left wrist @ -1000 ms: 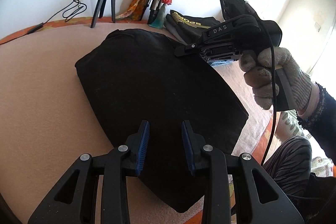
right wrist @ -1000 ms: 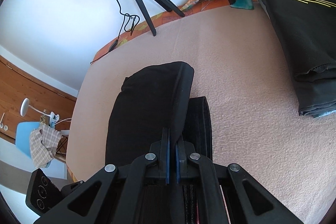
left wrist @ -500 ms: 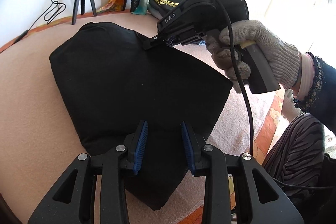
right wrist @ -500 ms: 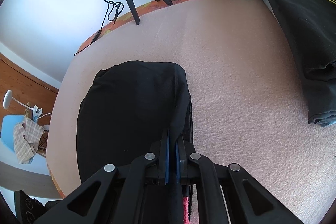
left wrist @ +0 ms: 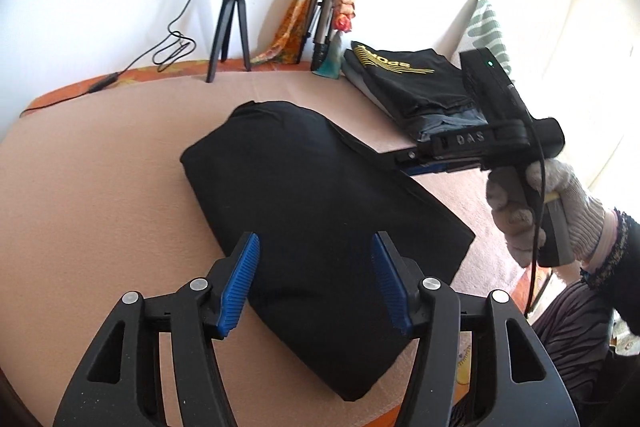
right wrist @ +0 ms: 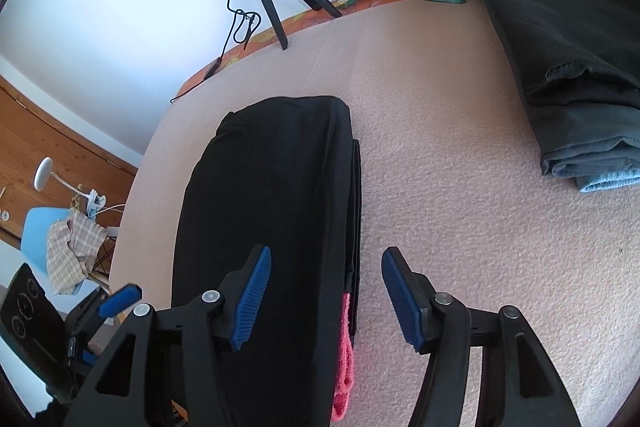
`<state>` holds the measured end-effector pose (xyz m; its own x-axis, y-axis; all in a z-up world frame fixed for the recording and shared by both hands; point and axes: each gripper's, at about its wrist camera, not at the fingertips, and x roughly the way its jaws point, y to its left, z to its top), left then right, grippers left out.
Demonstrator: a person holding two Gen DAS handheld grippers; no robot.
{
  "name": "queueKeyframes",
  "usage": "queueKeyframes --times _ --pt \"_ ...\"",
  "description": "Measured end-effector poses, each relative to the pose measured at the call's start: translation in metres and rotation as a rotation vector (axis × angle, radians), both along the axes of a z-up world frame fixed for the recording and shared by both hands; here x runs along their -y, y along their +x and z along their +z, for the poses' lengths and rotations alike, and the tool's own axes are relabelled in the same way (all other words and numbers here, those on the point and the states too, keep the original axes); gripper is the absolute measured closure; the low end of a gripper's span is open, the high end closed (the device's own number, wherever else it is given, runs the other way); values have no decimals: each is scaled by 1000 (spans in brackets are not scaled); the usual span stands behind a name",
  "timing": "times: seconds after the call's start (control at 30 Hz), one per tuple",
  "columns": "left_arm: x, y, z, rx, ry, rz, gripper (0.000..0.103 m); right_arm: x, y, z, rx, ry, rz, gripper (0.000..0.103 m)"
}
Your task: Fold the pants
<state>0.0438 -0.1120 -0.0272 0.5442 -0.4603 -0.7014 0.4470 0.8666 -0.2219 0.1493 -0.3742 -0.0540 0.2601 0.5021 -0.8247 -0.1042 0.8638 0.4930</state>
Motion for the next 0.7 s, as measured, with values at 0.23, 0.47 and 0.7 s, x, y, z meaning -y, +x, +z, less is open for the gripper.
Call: queueKeyframes --times 0.23,0.47,0.7 --pt "-20 19 -9 -58 -32 98 39 -9 1 -14 -3 4 64 36" --pt "-29 30 -17 -144 -92 134 39 -8 5 -15 36 65 90 33" --pt "-40 42 -34 -254 -177 156 39 -7 7 -17 50 136 97 32"
